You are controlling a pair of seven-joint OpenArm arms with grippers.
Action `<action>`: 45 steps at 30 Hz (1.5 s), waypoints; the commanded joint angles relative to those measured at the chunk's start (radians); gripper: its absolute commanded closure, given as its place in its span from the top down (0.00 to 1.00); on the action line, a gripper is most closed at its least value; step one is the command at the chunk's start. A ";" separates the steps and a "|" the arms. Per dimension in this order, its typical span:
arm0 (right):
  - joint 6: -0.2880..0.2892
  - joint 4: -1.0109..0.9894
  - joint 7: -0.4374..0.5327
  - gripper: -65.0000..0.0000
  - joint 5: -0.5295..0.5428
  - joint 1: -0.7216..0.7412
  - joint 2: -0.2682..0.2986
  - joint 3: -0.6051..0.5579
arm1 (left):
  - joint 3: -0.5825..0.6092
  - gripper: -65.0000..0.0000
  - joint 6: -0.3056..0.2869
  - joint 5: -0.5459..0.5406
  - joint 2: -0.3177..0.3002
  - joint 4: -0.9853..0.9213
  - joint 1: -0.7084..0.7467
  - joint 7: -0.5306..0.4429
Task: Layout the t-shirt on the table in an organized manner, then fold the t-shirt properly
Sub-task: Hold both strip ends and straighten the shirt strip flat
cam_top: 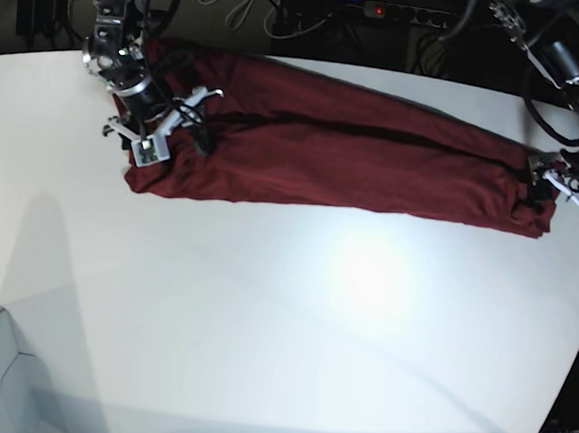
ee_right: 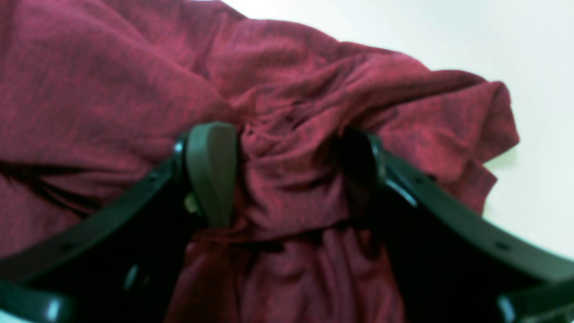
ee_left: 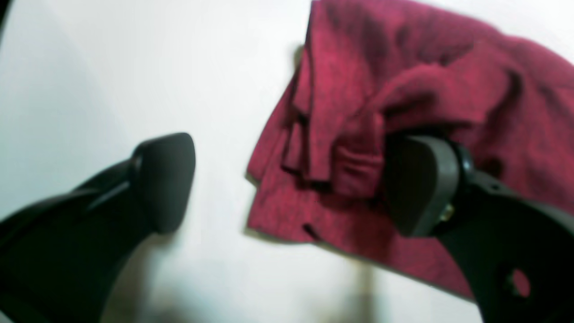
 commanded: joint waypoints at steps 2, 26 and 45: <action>0.001 0.020 0.020 0.57 0.008 0.017 0.003 0.001 | 0.015 1.00 0.002 0.004 -0.017 -0.012 -0.018 -0.043; 0.001 0.020 0.019 0.57 0.005 0.046 0.009 0.007 | 0.220 1.00 0.002 0.004 -0.018 -0.147 0.014 -0.232; 0.001 0.016 0.017 0.57 0.004 0.054 0.009 0.007 | 0.160 0.00 0.002 0.004 -0.041 -0.109 0.014 -0.233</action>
